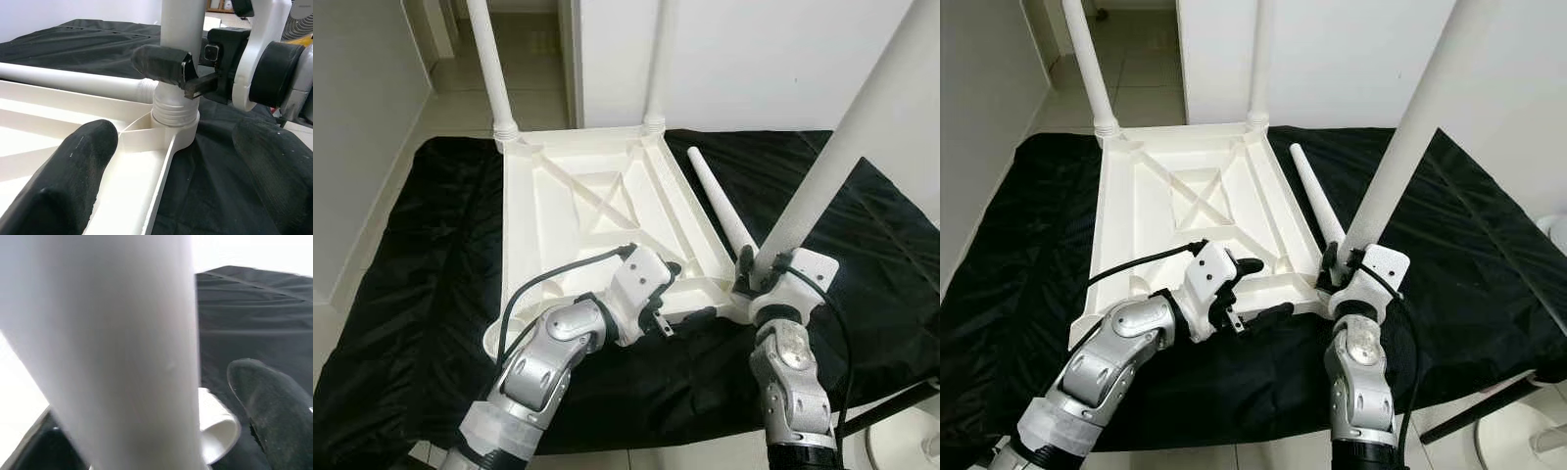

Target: Building children table

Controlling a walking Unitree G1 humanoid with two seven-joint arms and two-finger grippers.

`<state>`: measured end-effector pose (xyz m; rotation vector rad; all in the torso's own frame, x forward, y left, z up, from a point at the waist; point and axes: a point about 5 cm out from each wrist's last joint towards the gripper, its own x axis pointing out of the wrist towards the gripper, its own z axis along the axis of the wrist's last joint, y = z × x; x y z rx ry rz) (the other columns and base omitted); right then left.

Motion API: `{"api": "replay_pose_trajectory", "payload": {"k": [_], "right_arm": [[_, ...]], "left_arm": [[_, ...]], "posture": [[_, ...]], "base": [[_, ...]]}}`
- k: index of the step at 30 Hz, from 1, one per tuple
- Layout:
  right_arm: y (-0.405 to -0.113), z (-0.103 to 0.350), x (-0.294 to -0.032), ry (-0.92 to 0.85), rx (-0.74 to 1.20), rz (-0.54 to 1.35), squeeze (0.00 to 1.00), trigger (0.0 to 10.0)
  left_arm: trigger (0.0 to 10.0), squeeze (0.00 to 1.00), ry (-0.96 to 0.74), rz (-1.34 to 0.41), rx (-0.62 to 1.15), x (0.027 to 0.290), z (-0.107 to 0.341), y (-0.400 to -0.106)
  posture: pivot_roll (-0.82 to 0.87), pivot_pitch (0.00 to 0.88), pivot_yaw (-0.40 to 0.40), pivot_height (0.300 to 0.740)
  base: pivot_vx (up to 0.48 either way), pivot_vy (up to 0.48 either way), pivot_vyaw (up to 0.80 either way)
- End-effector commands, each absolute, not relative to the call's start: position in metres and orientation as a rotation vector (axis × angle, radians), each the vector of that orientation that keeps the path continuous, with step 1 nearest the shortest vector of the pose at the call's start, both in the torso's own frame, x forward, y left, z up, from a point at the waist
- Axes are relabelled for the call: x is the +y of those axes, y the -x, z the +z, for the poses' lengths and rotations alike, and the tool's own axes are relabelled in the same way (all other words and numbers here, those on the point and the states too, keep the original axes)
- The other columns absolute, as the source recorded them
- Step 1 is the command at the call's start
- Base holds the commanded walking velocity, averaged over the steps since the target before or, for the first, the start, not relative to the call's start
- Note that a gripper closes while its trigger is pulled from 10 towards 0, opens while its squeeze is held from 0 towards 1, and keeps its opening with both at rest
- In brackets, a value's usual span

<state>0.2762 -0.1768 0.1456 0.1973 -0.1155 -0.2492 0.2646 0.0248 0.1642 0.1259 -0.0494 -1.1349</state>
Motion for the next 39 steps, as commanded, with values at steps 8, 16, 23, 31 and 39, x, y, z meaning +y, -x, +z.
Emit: {"api": "replay_pose_trajectory", "payload": {"k": [8,16,23,31,39], "right_arm": [[-0.273,0.141,-0.180,-0.141,-0.076,0.074,0.00,10.0],[-0.273,0.141,-0.182,-0.039,-0.074,0.248,0.00,10.0],[-0.282,0.140,-0.195,0.086,-0.033,0.476,0.00,10.0],[-0.293,0.137,-0.205,0.144,0.014,0.579,0.00,10.0],[-0.301,0.134,-0.208,0.193,0.051,0.634,0.00,1.6]], "left_arm": [[10.0,0.00,-0.136,-1.098,-0.046,0.026,0.163,-0.266],[10.0,0.00,-0.139,-1.101,-0.047,0.026,0.163,-0.267],[10.0,0.00,-0.144,-1.100,-0.050,0.026,0.165,-0.268],[10.0,0.00,-0.146,-1.095,-0.052,0.027,0.166,-0.270],[10.0,0.00,-0.147,-1.089,-0.056,0.028,0.167,-0.271]], "posture": [[-0.11,0.000,-0.006,0.740],[-0.11,0.000,0.002,0.740],[-0.10,0.000,0.010,0.740],[-0.10,0.000,0.016,0.740],[-0.09,0.000,0.018,0.740]], "base": [[0.000,0.000,0.00],[0.000,0.000,0.00],[0.000,0.000,0.00],[0.000,0.000,0.00],[0.000,0.000,0.00]]}}
